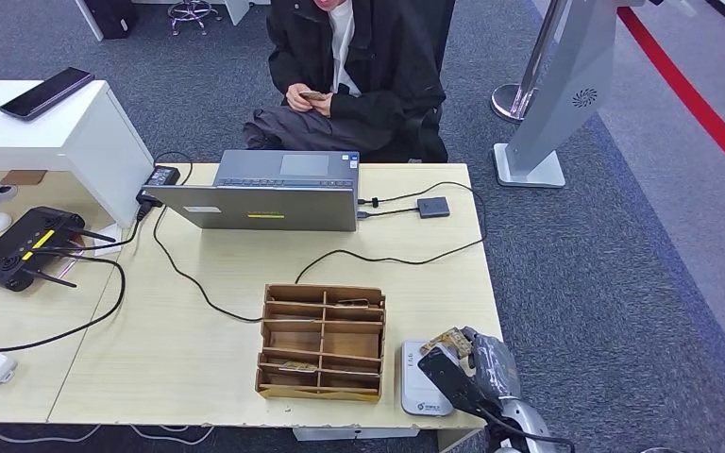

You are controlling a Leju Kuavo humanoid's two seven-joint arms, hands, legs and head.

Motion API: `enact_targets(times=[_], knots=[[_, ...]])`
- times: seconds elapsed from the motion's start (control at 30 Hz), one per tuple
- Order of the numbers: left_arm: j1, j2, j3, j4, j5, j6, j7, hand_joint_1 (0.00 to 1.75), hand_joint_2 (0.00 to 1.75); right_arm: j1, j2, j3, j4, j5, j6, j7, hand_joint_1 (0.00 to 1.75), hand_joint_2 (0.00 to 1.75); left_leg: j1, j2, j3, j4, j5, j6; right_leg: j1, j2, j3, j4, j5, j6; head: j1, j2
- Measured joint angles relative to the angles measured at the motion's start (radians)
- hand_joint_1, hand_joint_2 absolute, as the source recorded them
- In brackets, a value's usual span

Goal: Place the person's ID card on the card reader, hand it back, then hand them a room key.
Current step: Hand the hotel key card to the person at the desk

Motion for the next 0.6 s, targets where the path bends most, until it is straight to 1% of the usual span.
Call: enact_targets(times=[0.43,0.6], knots=[[0.001,0.000,0.112,0.000,-0.106,-0.001,0.000,0.00,0.00,-0.004,-0.031,0.006,0.000,0.022,0.011,0.046,1.75,1.75,0.000,0.000,0.001,0.000,0.000,0.000,0.000,0.000,0.001,0.000,0.000,0.000,0.000,0.000],[0.002,0.001,0.136,0.000,-0.116,-0.002,0.000,0.00,0.00,-0.006,-0.035,0.008,0.000,0.024,0.013,0.049,1.75,1.75,0.000,0.000,0.001,0.000,0.000,0.000,0.000,0.000,0.001,0.000,0.000,0.000,0.000,0.000]])
